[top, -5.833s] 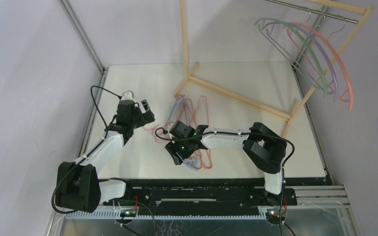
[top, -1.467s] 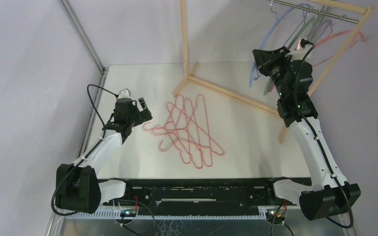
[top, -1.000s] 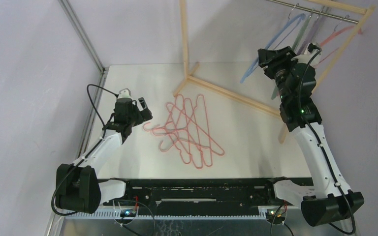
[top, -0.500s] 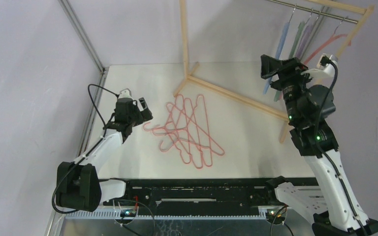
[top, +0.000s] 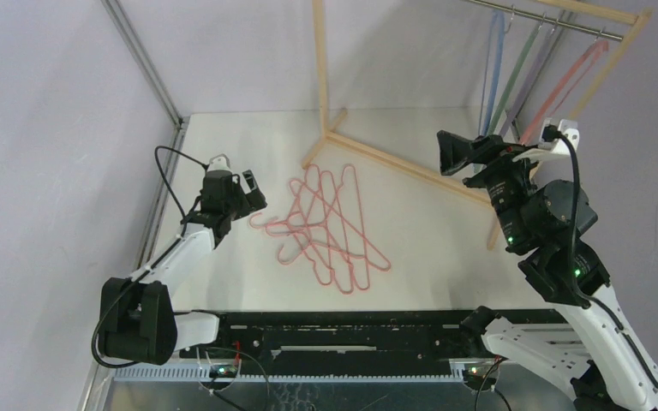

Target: Organize the hangers

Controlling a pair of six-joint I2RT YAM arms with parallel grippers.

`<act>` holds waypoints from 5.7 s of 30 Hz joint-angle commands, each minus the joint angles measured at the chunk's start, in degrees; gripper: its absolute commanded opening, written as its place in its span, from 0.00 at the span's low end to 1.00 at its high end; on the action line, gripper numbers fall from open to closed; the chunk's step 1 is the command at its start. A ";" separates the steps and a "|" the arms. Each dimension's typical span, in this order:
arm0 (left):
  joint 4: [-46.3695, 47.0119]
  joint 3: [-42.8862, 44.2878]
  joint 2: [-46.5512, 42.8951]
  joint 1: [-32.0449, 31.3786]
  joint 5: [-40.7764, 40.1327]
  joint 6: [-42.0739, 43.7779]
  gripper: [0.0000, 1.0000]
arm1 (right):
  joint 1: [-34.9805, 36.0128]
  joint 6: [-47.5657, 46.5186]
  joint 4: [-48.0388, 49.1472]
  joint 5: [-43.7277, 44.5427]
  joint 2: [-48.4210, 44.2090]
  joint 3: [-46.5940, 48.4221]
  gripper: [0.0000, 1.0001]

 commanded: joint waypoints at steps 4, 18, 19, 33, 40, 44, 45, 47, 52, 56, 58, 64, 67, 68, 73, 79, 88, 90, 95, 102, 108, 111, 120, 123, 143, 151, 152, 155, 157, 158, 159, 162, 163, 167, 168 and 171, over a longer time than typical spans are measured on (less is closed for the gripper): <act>2.40 -0.55 -0.05 0.21 0.70 -1.11 0.99 | 3.55 -6.12 -3.85 -7.63 3.08 1.32 1.00; 4.46 -2.07 -0.02 0.23 0.39 -2.17 0.99 | 18.10 -9.05 -12.38 -18.00 27.09 7.07 0.99; 4.70 -2.32 -0.08 0.24 0.51 -2.32 0.99 | 18.35 -9.28 -12.49 -18.79 28.50 6.68 0.98; 7.03 -5.37 -1.43 0.23 0.84 -4.28 0.99 | 19.13 -14.38 -10.97 -25.75 48.38 1.92 0.73; 5.98 -5.25 -3.59 0.38 0.50 -3.53 0.99 | 16.55 -18.72 -9.84 -26.44 56.51 1.93 0.42; 6.06 -5.97 -4.43 0.34 0.68 -4.10 0.99 | 14.80 -20.23 -10.22 -25.85 59.08 1.73 0.38; 6.14 -6.15 -4.42 0.33 0.68 -4.16 0.99 | 14.35 -20.46 -10.01 -25.79 59.25 1.42 0.38; 6.15 -6.32 -4.43 0.39 0.68 -4.23 0.99 | 12.91 -20.29 -9.45 -26.08 59.67 1.12 0.38; 6.15 -6.46 -4.42 0.40 0.53 -4.21 0.99 | 11.79 -20.78 -10.52 -24.42 60.03 0.17 0.40; 6.48 -6.50 -4.17 0.51 0.25 -4.47 0.99 | 11.89 -19.57 -10.10 -23.12 57.82 -5.43 0.47; 6.58 -6.49 -4.00 0.58 0.28 -4.62 0.99 | 12.03 -18.88 -9.77 -23.09 57.32 -7.47 0.49; 6.81 -6.17 -2.88 0.56 0.26 -4.58 0.99 | 12.42 -17.53 -7.86 -23.01 54.69 -11.14 0.54; 6.86 -5.82 -2.45 0.53 0.44 -4.58 0.99 | 12.26 -17.71 -7.50 -22.97 55.03 -11.16 0.54; 6.83 -5.69 -2.41 0.57 0.42 -4.51 0.99 | 12.31 -17.74 -7.43 -22.83 54.96 -11.12 0.54; 6.28 -5.06 -2.68 0.57 0.18 -4.15 0.99 | 13.62 -17.52 -7.04 -19.95 49.66 -11.12 0.54; 6.32 -4.89 -2.29 0.63 0.08 -4.18 0.99 | 15.49 -17.12 -7.82 -20.17 43.39 -9.95 0.56; 6.17 -4.50 -2.72 0.59 -0.30 -4.40 0.99 | 20.48 -18.10 -8.03 -22.58 48.59 -6.94 0.53; 6.02 -4.73 -3.03 0.64 -0.41 -4.41 0.99 | 20.66 -18.23 -7.26 -23.16 49.71 -6.40 0.53; 5.88 -5.54 -3.83 0.66 -0.70 -4.28 0.99 | 20.61 -19.23 -7.14 -23.92 52.68 -4.58 0.52; 5.96 -6.09 -4.12 0.72 -0.70 -4.41 0.99 | 20.40 -19.72 -6.75 -25.43 57.13 -4.30 0.50; 6.02 -5.95 -3.99 0.91 -0.94 -4.17 1.00 | 20.02 -19.78 -5.67 -25.65 59.42 -4.29 0.50; 5.77 -5.63 -3.82 0.98 -0.99 -4.06 1.00 | 19.51 -19.86 -5.34 -25.73 59.78 -4.30 0.50; 5.36 -5.00 -3.72 1.20 -1.17 -3.79 1.00 | 18.91 -19.75 -6.05 -26.42 60.84 -4.30 0.41; 5.21 -5.11 -3.72 1.33 -1.26 -3.64 1.00 | 18.79 -19.74 -6.37 -27.32 61.04 -4.34 0.34; 1.44 -3.22 -8.83 3.37 -2.61 -2.39 1.00 | 10.14 -13.57 -8.10 -41.92 50.52 -0.91 0.00; 0.41 -3.46 -11.16 3.53 -3.08 -2.83 1.00 | 8.85 -11.07 -11.78 -41.20 45.09 7.51 0.00; 0.27 -3.51 -11.42 3.54 -3.17 -2.85 1.00 | 8.48 -10.44 -12.25 -40.89 44.53 8.95 0.00; 0.02 -3.33 -11.82 3.51 -3.24 -2.75 1.00 | 6.90 -8.07 -12.69 -39.72 41.88 12.34 0.00; -0.13 -3.21 -11.84 3.51 -3.28 -2.57 1.00 | 5.40 -6.01 -11.26 -38.33 39.52 13.25 0.00; -0.17 -3.20 -11.82 3.51 -3.23 -2.49 1.00 | 4.47 -4.66 -10.15 -36.83 38.31 13.62 0.00; -0.18 -3.20 -11.76 3.53 -3.20 -2.48 1.00 | 3.02 -3.29 -8.84 -35.64 37.38 13.81 0.00; -0.05 -3.18 -11.34 3.49 -2.84 -2.69 1.00 | -1.79 2.24 -2.98 -33.62 35.32 13.77 0.00; -0.01 -3.13 -11.21 3.48 -2.59 -2.78 1.00 | -3.59 4.43 -1.20 -33.33 35.17 13.80 0.00; -0.15 -2.90 -11.19 3.55 -1.93 -2.71 1.00 | -10.58 11.06 5.65 -35.82 36.61 15.06 0.00; -0.48 -2.79 -11.28 3.49 -2.10 -2.47 1.00 | -12.06 12.39 7.05 -37.13 37.34 15.64 0.00; -1.32 -2.59 -11.65 3.50 -2.83 -1.58 1.00 | -15.73 16.06 10.40 -39.94 38.90 17.06 0.00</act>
